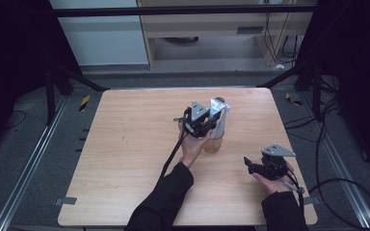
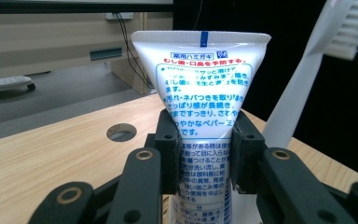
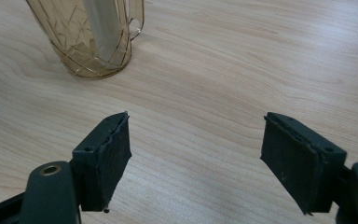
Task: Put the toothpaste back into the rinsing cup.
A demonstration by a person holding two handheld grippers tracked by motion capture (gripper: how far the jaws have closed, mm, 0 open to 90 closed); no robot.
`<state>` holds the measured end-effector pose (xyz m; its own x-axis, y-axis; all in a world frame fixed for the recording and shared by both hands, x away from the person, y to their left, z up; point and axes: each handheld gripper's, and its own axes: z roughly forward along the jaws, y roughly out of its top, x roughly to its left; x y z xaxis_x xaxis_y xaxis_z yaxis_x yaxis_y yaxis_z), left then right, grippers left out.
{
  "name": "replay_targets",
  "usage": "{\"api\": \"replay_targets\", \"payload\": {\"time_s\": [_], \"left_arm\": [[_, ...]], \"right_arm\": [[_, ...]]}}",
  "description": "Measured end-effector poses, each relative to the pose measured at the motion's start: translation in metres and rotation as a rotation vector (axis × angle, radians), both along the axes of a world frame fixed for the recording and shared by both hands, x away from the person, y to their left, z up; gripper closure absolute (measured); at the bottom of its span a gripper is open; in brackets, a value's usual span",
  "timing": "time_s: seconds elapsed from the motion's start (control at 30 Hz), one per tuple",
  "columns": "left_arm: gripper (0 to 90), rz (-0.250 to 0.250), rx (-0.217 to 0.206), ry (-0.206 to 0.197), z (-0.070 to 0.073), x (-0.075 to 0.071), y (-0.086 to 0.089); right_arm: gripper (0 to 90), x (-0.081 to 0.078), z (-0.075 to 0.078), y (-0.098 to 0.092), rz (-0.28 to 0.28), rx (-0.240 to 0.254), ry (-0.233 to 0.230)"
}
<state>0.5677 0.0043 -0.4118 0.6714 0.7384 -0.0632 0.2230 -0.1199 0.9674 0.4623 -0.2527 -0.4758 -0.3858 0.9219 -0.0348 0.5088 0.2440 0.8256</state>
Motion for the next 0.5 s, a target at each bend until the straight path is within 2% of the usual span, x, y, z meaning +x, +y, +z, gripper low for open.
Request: {"api": "replay_targets", "payload": {"time_s": [0.37,0.5], "left_arm": [[67.3,-0.004,0.03,0.018,-0.013,-0.004,0.003],[66.6,-0.009,0.054,0.036,-0.016,-0.005,0.005]], "right_arm": [[23.6,0.0,0.0,0.0,0.003,-0.008,0.001],[23.5,0.0,-0.001,0.001,0.003,-0.009,0.001]]}}
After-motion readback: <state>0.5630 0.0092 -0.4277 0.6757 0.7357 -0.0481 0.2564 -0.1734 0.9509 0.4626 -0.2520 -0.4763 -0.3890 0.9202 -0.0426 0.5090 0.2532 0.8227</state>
